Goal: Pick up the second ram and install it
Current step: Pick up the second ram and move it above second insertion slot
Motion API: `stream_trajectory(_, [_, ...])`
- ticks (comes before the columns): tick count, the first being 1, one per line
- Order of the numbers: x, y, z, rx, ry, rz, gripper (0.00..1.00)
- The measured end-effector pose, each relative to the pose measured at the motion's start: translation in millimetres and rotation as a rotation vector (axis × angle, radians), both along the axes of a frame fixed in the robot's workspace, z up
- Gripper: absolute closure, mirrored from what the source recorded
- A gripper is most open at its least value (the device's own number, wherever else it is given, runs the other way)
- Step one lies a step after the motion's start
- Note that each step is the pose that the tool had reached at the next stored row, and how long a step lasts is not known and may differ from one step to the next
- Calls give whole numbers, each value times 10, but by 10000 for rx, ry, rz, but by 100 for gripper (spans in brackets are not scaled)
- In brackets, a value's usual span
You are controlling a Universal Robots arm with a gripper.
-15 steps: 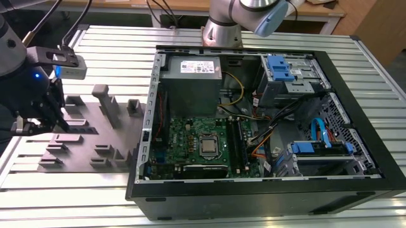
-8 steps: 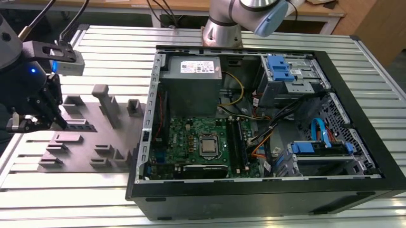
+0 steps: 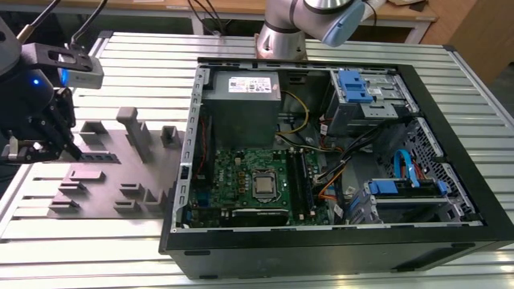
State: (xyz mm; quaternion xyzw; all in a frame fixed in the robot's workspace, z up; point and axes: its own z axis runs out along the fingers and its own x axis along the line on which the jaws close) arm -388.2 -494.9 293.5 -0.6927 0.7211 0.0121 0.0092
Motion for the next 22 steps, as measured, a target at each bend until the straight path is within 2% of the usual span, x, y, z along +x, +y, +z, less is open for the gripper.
stream_trajectory(22, [0,0,267,0,0,0,86])
